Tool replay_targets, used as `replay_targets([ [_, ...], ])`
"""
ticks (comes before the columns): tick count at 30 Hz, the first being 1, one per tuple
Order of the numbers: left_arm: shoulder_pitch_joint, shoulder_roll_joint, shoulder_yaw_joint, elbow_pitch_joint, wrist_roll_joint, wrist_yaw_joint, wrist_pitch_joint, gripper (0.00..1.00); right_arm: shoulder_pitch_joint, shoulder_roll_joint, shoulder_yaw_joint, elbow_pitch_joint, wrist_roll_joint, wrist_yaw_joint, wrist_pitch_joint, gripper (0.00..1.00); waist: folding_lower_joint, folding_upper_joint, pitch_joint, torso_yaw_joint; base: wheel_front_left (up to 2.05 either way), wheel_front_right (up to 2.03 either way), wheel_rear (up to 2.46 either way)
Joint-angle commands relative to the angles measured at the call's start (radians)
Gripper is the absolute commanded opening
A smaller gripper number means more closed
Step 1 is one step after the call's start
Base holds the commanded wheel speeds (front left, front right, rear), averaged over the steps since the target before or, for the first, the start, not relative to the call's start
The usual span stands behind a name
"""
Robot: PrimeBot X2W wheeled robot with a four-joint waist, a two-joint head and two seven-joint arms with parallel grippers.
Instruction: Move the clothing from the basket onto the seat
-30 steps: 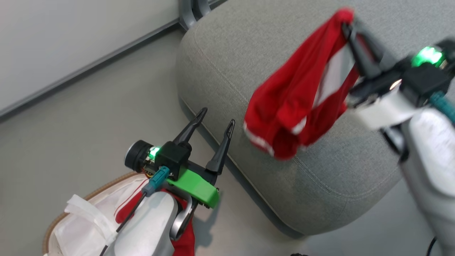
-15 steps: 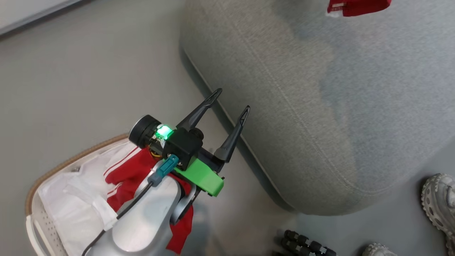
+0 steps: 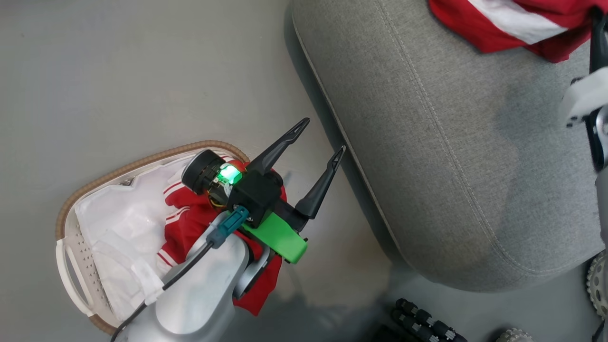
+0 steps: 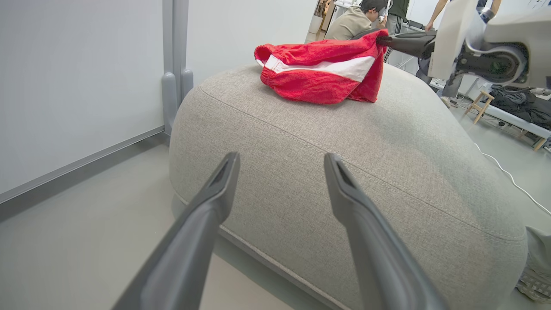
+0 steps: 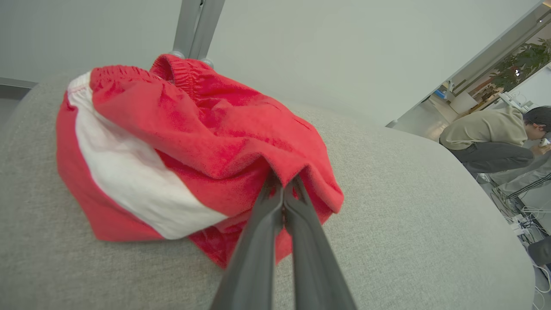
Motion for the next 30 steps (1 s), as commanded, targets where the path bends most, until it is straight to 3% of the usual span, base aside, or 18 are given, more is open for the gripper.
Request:
replay_targets([
  [1,0.004,-0.003,0.004,0.003,-0.008,-0.003,-0.001,1.0,0.038,0.009,-0.02,-0.015,-0.007,-0.002,-0.001,0.41,-0.0002,-0.0001,-0.013,-0.012,0.0,0.0,0.0],
  [2,0.008,-0.003,0.004,0.006,-0.009,-0.003,-0.001,1.0,0.061,0.018,-0.029,-0.028,-0.006,-0.002,-0.001,0.49,-0.0002,-0.0001,-0.018,-0.017,0.0,0.0,0.0],
  [3,0.013,-0.003,0.006,0.01,-0.011,-0.003,-0.001,1.0,0.094,0.03,-0.038,-0.04,0.001,-0.002,-0.001,1.0,-0.0002,-0.0001,-0.028,-0.024,0.0,0.0,0.0],
  [9,0.039,-0.015,0.025,0.029,-0.02,-0.003,-0.001,1.0,0.229,0.065,-0.076,-0.136,0.047,-0.002,-0.001,1.0,-0.0002,-0.0001,-0.099,-0.042,0.0,0.0,0.0],
  [18,0.123,-0.048,0.119,0.057,-0.014,-0.003,-0.001,1.0,0.364,0.098,-0.043,-0.293,0.114,-0.002,-0.001,1.0,-0.0002,-0.0001,-0.226,-0.026,0.0,0.0,0.0],
  [30,0.244,-0.092,0.349,0.091,0.033,0.0,-0.001,1.0,0.47,0.175,0.046,-0.411,0.172,-0.002,0.0,1.0,-0.0002,-0.0001,-0.342,0.132,0.0,0.0,0.0],
])
